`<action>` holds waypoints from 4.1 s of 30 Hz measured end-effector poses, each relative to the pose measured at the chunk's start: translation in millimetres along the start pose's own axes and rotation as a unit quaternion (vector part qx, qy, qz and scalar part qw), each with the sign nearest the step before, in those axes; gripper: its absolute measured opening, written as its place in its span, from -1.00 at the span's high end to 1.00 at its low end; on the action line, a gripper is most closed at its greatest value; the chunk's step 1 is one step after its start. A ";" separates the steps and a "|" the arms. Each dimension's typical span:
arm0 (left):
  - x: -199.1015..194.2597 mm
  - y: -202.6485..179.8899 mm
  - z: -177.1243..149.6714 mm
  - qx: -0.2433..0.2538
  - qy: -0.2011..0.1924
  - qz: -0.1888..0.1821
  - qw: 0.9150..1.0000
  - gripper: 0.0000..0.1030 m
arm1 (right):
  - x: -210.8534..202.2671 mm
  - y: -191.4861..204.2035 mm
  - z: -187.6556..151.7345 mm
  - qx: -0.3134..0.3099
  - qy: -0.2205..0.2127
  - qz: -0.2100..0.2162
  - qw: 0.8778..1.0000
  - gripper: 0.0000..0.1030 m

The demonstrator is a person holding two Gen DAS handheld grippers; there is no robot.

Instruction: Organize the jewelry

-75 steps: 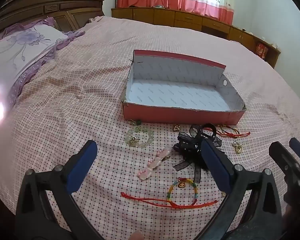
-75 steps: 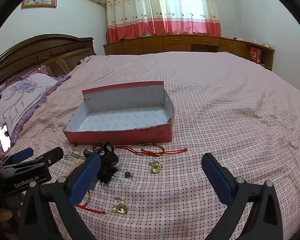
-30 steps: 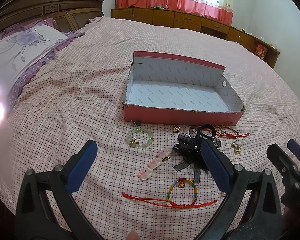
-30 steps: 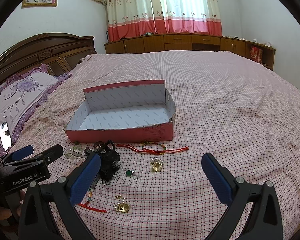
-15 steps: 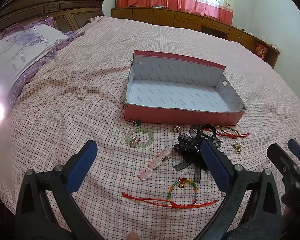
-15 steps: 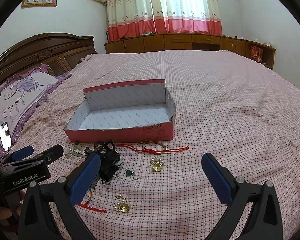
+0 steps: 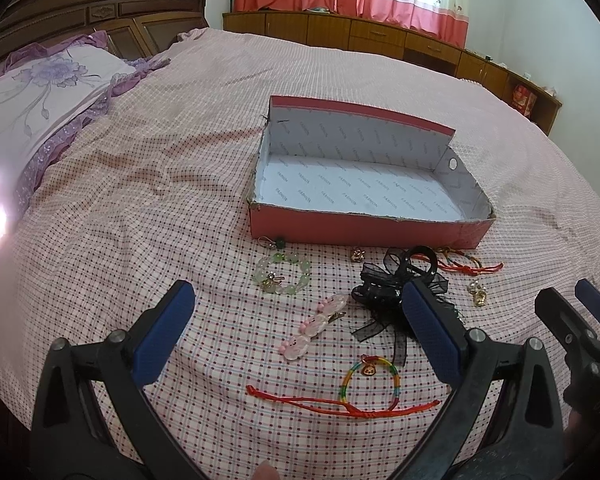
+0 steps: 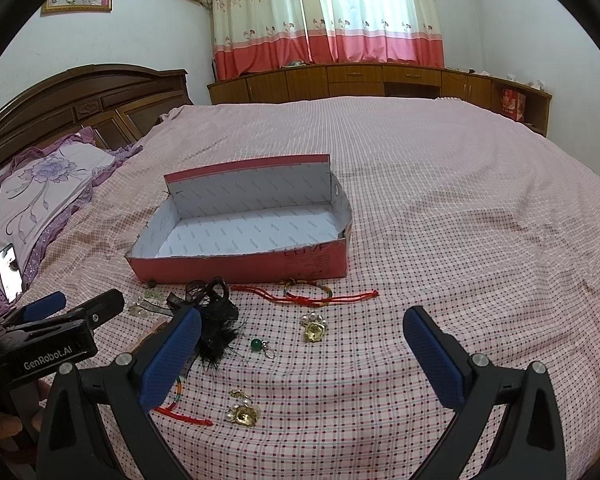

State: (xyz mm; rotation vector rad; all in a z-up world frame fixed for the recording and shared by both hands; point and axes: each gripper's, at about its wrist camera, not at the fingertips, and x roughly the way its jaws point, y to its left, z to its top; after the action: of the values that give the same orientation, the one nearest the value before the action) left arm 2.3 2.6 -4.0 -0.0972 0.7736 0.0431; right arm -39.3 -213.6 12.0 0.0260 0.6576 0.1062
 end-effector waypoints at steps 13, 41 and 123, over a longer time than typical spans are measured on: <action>18.3 25.6 9.5 -0.013 0.009 0.015 1.000 -0.87 | 22.2 -14.5 5.7 0.004 0.013 -0.005 1.000 -1.00; 110.1 21.3 13.3 -0.002 0.065 -0.001 0.998 0.34 | 73.3 -50.4 13.7 0.028 0.055 -0.001 0.998 -0.87; -24.9 19.8 62.6 0.015 -0.101 -0.102 0.990 0.95 | 1.1 -12.1 70.7 0.008 -0.061 0.115 0.991 0.89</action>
State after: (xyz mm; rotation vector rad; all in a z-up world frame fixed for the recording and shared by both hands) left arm 26.6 28.7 56.4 -0.1406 0.5585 -0.1516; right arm 5.9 -224.8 66.5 0.1225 0.5321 0.3198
